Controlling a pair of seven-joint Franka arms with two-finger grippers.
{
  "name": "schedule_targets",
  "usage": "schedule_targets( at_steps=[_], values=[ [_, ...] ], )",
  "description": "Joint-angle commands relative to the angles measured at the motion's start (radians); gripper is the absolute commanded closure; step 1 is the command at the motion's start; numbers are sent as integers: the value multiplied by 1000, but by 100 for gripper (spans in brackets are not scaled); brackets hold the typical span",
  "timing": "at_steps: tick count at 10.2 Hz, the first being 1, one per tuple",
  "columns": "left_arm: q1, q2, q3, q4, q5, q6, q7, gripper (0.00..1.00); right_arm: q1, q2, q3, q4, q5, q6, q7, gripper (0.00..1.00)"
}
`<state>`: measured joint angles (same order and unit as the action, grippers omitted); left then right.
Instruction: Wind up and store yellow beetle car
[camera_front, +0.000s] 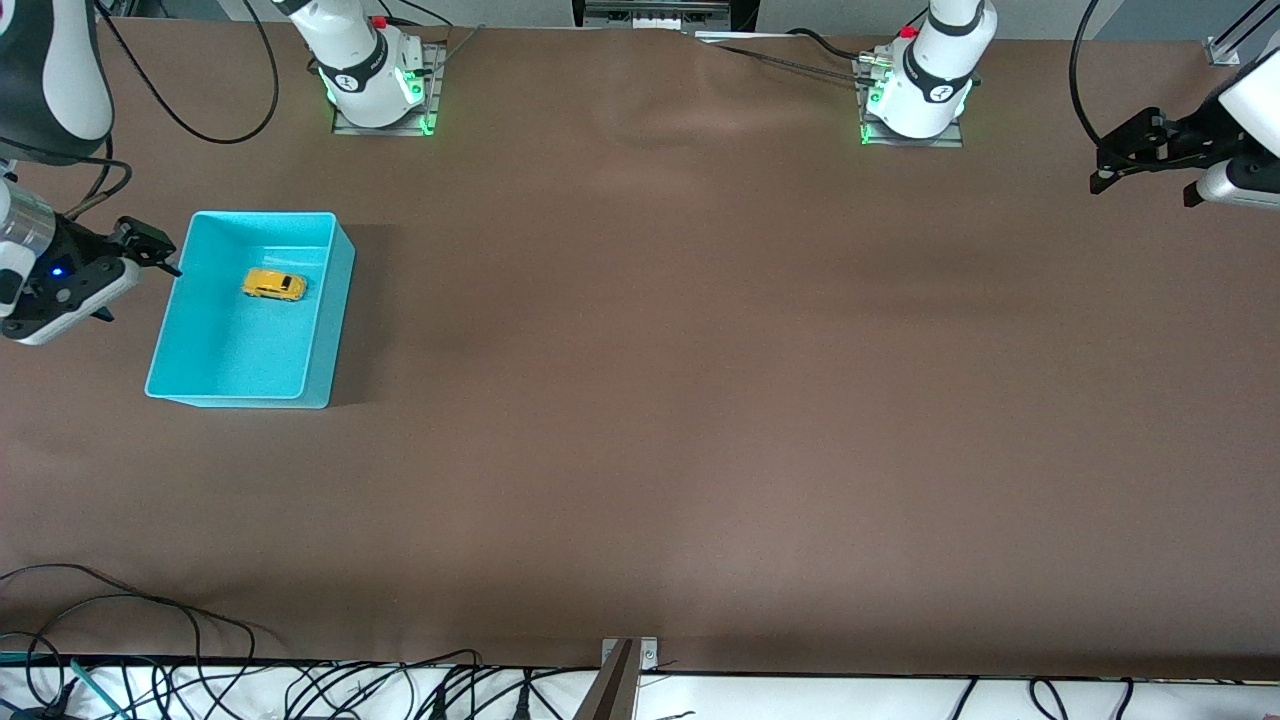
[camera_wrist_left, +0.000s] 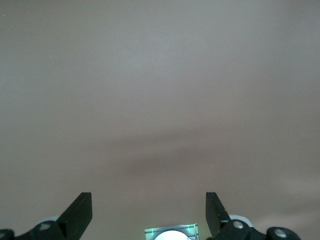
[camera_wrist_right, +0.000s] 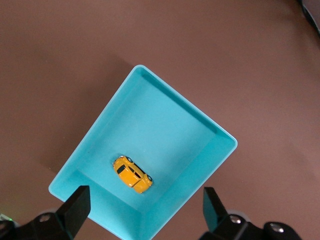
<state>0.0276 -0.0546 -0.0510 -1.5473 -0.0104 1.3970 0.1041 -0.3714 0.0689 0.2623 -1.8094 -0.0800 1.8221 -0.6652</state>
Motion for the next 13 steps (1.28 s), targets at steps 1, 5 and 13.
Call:
schedule_targets(
  at_steps=[1,5,13],
  values=[
    [8,13,-4,30,-23,-13,-9,0,16,29,0,100,32,-104,300,0],
    [8,12,-4,30,-23,-12,-9,0,34,32,38,125,66,-178,538,0],
    [8,13,-4,30,-23,-13,-9,0,332,46,-201,122,68,-138,611,0]
  ],
)
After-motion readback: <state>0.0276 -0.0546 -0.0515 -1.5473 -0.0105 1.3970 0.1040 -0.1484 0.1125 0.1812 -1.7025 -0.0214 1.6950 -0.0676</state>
